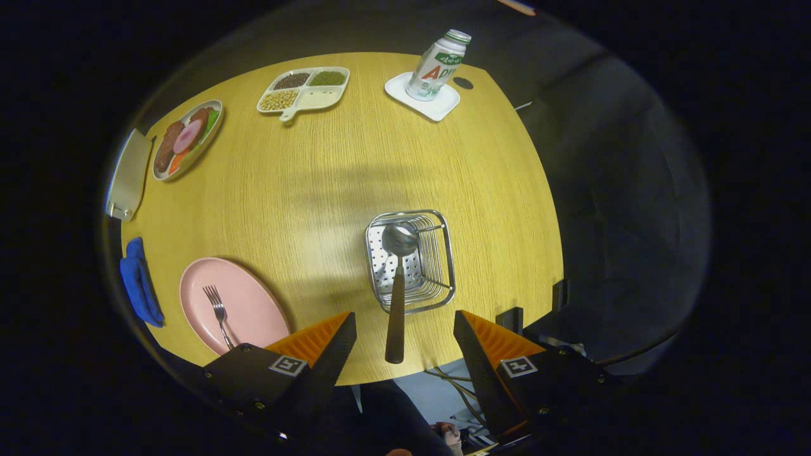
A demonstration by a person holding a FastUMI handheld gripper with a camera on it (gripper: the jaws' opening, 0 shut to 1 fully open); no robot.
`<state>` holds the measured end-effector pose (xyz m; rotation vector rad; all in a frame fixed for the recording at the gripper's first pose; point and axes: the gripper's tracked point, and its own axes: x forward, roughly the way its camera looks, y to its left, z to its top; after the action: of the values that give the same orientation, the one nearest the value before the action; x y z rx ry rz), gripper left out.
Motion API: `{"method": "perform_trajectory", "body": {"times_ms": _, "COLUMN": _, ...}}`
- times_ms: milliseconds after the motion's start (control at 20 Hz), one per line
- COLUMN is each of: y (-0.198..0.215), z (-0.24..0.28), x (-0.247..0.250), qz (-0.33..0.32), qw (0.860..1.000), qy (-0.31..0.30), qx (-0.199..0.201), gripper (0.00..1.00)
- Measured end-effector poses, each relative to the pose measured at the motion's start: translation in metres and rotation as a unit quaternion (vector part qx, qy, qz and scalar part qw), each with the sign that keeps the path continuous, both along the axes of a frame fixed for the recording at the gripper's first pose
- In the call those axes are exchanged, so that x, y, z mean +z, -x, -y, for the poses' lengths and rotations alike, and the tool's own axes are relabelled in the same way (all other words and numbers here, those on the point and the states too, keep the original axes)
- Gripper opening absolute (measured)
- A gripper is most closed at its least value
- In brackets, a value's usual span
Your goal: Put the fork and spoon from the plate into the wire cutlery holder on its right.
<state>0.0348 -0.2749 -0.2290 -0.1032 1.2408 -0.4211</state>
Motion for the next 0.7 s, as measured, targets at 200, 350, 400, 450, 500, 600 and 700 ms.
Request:
{"method": "perform_trajectory", "body": {"times_ms": 200, "y": -0.016, "z": -0.004, "x": 0.027, "qz": 0.098, "qw": 0.995, "qy": 0.023, "qx": 0.006, "gripper": 0.95}}
{"method": "perform_trajectory", "body": {"times_ms": 350, "y": -0.029, "z": -0.010, "x": 0.056, "qz": 0.192, "qw": 0.980, "qy": 0.041, "qx": 0.017, "gripper": 0.95}}
{"method": "perform_trajectory", "body": {"times_ms": 400, "y": -0.032, "z": -0.013, "x": 0.068, "qz": 0.225, "qw": 0.973, "qy": 0.047, "qx": 0.021, "gripper": 0.95}}
{"method": "perform_trajectory", "body": {"times_ms": 450, "y": -0.036, "z": -0.018, "x": 0.081, "qz": 0.258, "qw": 0.964, "qy": 0.050, "qx": 0.027, "gripper": 0.95}}
{"method": "perform_trajectory", "body": {"times_ms": 500, "y": -0.038, "z": -0.023, "x": 0.093, "qz": 0.293, "qw": 0.954, "qy": 0.051, "qx": 0.034, "gripper": 0.95}}
{"method": "perform_trajectory", "body": {"times_ms": 600, "y": -0.042, "z": -0.035, "x": 0.122, "qz": 0.362, "qw": 0.930, "qy": 0.054, "qx": 0.046, "gripper": 0.95}}
{"method": "perform_trajectory", "body": {"times_ms": 700, "y": -0.044, "z": -0.052, "x": 0.150, "qz": 0.416, "qw": 0.906, "qy": 0.054, "qx": 0.062, "gripper": 0.95}}
